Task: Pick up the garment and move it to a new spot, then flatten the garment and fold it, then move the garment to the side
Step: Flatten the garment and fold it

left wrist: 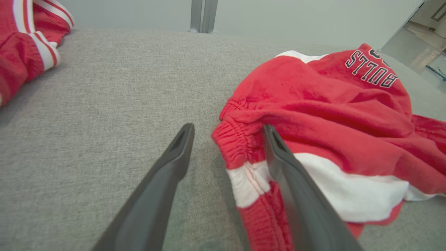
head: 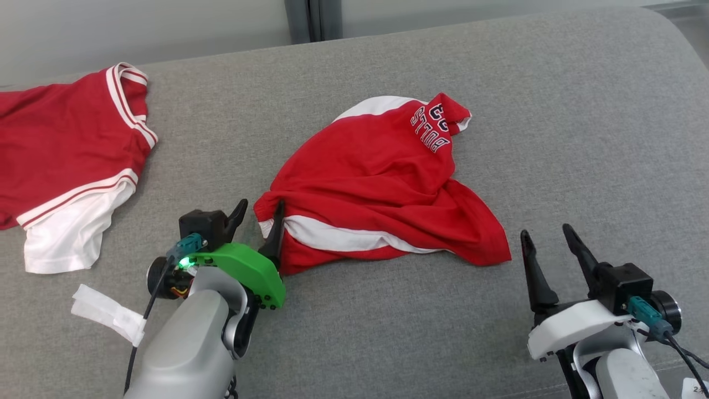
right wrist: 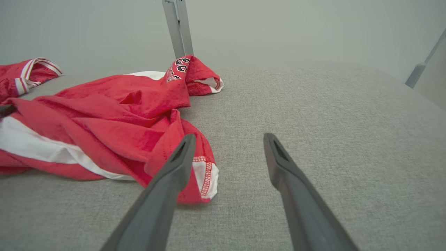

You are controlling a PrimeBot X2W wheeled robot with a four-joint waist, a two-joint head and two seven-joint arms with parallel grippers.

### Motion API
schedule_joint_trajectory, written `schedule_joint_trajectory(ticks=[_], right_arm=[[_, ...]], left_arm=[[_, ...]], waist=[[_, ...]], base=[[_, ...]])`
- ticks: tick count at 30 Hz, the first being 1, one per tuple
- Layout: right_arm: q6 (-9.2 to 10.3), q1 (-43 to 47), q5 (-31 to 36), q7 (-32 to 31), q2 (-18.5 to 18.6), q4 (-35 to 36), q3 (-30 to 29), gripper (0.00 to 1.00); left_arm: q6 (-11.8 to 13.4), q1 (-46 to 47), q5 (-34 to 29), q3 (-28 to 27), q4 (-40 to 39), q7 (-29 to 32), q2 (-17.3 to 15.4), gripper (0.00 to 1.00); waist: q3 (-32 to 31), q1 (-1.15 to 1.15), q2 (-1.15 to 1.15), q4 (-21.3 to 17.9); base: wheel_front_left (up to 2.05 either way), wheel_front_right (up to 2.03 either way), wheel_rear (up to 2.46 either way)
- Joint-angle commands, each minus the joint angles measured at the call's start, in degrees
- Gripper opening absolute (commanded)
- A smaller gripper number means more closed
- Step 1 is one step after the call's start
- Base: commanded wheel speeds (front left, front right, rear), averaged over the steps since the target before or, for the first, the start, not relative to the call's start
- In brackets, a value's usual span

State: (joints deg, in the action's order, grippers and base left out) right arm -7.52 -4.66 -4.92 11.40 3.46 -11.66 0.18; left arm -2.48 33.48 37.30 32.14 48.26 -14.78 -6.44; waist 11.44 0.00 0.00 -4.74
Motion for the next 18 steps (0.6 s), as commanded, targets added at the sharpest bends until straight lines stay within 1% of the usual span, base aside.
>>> schedule_joint_trajectory(ticks=[1,5,12,13,14,15,18], right_arm=[[0.06,0.76,-0.72,-0.71,0.86,0.55,1.06,1.00],[0.06,0.50,-2.12,-3.15,2.67,0.10,4.20,1.00],[0.06,-2.11,-4.65,-7.22,6.52,-5.63,7.42,1.00],[0.05,-2.47,-4.98,-7.35,6.95,-6.12,7.80,0.70],[0.06,-2.99,-5.62,-7.42,7.43,-6.60,8.25,0.36],[0.06,-3.31,-6.43,-7.76,7.75,-6.88,9.03,0.00],[0.06,-4.38,-8.81,-7.95,8.87,-6.68,9.97,0.00]], left_arm=[[0.40,-1.47,-0.75,-0.44,-0.79,-0.47,-0.20,1.00],[1.21,-4.35,-2.54,-2.60,-5.92,-0.46,-0.23,1.00],[3.08,-11.33,-7.47,-6.37,-15.39,-0.37,0.42,1.00],[3.18,-12.14,-8.01,-6.83,-16.34,-0.36,0.51,1.00],[3.55,-13.17,-8.55,-7.50,-17.52,-0.35,0.55,1.00],[3.64,-14.12,-8.99,-8.14,-18.51,-0.35,0.62,1.00],[4.07,-16.59,-10.29,-9.87,-21.01,-0.35,0.92,1.00]], waist=[[-0.93,0.00,0.00,0.98],[-1.87,0.00,0.00,2.56],[-3.03,0.00,0.00,6.67],[-3.12,0.00,0.00,7.23],[-3.20,0.00,0.00,7.79],[-3.28,0.00,0.00,8.25],[-3.53,0.00,0.00,9.34]], base=[[0.00,0.00,0.00],[0.00,0.00,0.00],[0.00,0.00,0.00],[0.00,0.00,0.00],[0.00,0.00,0.00],[0.00,0.00,0.00],[0.00,0.00,0.00]])
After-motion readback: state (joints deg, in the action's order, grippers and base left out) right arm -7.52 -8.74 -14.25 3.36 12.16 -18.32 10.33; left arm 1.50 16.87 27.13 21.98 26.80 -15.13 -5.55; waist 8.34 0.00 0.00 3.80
